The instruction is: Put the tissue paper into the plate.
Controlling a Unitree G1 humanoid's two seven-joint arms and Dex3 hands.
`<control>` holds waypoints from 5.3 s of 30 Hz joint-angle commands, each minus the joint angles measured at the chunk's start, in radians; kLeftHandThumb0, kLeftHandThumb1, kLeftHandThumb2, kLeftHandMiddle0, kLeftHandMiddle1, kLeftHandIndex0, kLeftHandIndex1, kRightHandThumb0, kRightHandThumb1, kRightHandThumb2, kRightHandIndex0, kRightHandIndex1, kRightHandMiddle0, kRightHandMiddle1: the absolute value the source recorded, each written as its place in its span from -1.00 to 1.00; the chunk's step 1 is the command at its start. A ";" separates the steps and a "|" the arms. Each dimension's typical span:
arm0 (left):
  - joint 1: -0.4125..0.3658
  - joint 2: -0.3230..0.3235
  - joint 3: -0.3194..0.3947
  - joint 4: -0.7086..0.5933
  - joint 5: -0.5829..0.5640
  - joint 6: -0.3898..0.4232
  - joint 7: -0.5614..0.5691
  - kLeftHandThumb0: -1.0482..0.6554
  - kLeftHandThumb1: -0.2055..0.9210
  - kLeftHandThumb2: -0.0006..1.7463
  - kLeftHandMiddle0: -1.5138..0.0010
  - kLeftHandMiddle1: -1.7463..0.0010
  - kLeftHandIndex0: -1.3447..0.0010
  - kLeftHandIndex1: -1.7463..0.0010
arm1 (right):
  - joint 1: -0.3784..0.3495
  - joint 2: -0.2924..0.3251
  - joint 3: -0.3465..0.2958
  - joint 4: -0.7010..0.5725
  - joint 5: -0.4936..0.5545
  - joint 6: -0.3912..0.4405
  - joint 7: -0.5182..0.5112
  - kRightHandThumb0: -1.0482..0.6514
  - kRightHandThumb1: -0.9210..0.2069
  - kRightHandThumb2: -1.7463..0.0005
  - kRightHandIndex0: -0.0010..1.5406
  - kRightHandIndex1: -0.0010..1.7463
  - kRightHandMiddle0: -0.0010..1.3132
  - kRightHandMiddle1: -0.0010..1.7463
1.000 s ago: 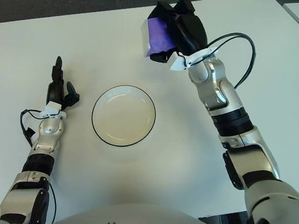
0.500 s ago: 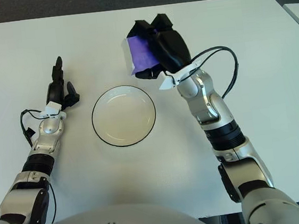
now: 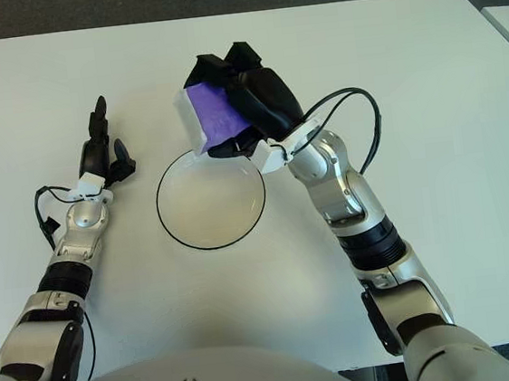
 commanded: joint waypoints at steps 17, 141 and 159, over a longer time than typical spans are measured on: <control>0.048 -0.002 -0.021 0.319 0.020 -0.063 0.006 -0.85 1.00 0.25 1.00 1.00 1.00 0.97 | 0.083 -0.019 0.061 -0.085 0.016 -0.115 0.106 0.19 0.11 -0.48 0.50 1.00 0.38 1.00; 0.033 -0.017 -0.042 0.302 0.057 -0.121 0.066 -0.82 1.00 0.14 1.00 1.00 1.00 1.00 | 0.161 0.004 0.071 -0.100 -0.148 -0.233 0.011 -0.85 -1.00 0.09 -0.96 -0.75 -1.00 -0.60; 0.032 -0.016 -0.041 0.303 0.056 -0.121 0.065 -0.82 1.00 0.14 1.00 1.00 1.00 1.00 | 0.159 0.007 0.072 -0.098 -0.150 -0.233 0.012 -0.85 -1.00 0.09 -0.95 -0.77 -1.00 -0.60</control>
